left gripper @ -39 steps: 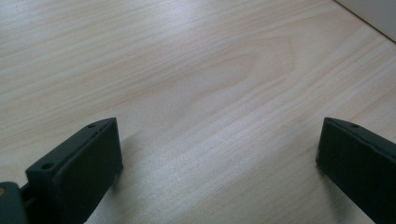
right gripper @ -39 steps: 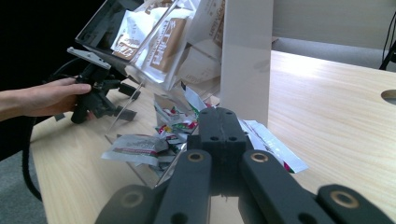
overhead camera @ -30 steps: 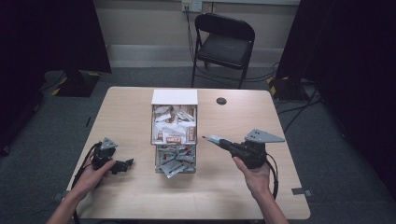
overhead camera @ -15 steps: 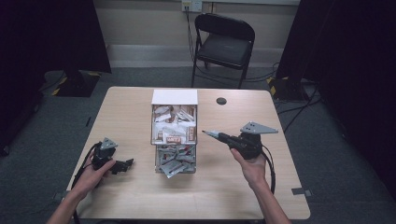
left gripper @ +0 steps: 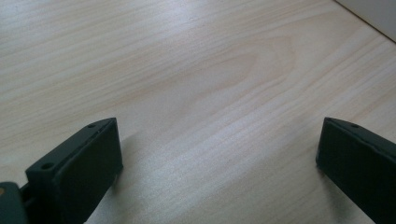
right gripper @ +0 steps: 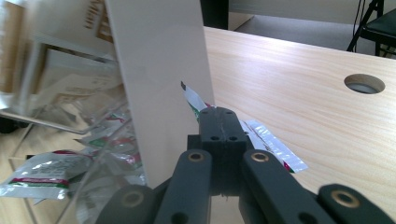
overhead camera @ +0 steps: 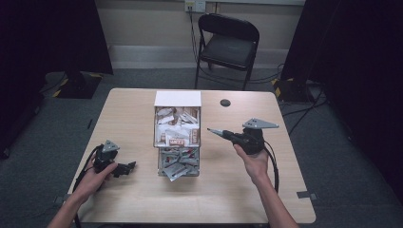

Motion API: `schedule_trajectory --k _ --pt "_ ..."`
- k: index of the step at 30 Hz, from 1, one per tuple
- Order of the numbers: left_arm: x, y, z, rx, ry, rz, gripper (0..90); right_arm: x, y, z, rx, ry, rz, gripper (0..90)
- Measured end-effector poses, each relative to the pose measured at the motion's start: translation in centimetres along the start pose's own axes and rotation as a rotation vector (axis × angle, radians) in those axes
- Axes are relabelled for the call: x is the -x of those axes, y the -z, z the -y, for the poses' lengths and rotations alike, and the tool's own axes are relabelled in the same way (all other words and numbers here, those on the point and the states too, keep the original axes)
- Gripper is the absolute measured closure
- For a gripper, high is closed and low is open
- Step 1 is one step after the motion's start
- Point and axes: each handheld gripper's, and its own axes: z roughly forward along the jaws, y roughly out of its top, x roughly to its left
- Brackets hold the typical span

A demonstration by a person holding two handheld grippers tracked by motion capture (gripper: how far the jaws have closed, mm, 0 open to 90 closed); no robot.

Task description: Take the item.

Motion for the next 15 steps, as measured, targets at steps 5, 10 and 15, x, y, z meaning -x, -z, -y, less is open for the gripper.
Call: schedule_trajectory --k 5,10,15 --pt "0.0 0.0 0.0 0.0 0.0 0.0 0.0 0.7 -1.0 0.2 -0.029 -0.003 0.015 90.0" --pt "0.0 0.0 0.0 0.0 0.0 0.0 0.0 1.8 -1.9 0.8 -0.057 -0.026 0.035 90.0" --pt "0.0 0.0 0.0 0.001 0.0 0.0 0.0 2.1 -2.5 1.0 -0.074 -0.03 0.041 90.0"
